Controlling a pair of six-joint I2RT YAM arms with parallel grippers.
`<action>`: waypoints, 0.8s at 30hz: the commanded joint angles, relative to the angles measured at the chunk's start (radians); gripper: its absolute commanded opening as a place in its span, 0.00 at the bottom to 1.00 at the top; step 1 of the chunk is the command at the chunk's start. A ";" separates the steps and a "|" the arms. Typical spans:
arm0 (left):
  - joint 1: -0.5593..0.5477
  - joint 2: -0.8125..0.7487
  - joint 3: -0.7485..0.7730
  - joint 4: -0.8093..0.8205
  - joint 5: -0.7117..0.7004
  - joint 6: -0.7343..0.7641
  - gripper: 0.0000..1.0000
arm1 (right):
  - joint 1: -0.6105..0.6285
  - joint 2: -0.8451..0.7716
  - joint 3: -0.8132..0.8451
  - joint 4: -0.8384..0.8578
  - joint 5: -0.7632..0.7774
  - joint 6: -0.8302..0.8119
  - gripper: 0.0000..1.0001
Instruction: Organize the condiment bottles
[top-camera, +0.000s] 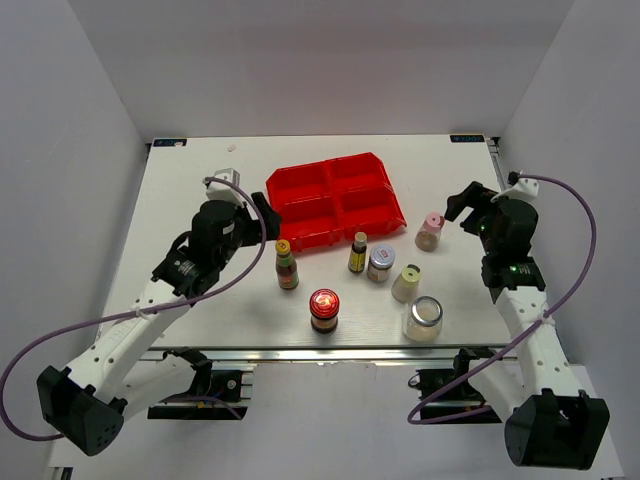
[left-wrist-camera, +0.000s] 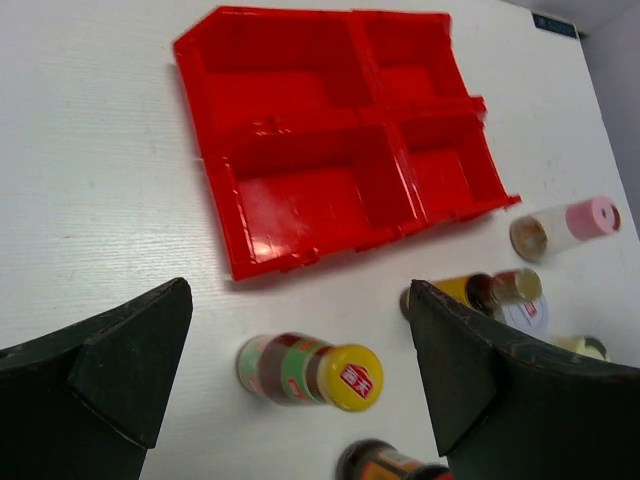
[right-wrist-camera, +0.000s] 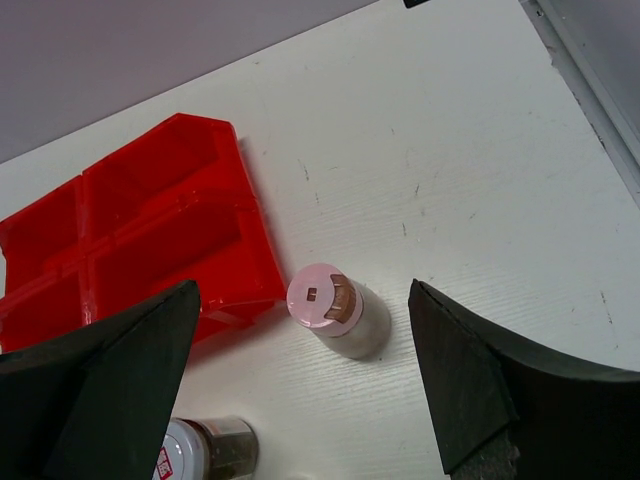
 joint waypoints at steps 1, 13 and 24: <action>-0.055 -0.035 0.042 -0.030 -0.005 0.039 0.98 | -0.002 0.027 0.002 0.037 -0.033 -0.029 0.89; -0.227 0.041 -0.042 -0.033 -0.175 0.084 0.98 | -0.002 0.161 0.067 -0.043 -0.162 -0.086 0.89; -0.284 0.152 -0.117 0.165 -0.264 0.134 0.98 | -0.002 0.151 0.056 -0.037 -0.167 -0.095 0.89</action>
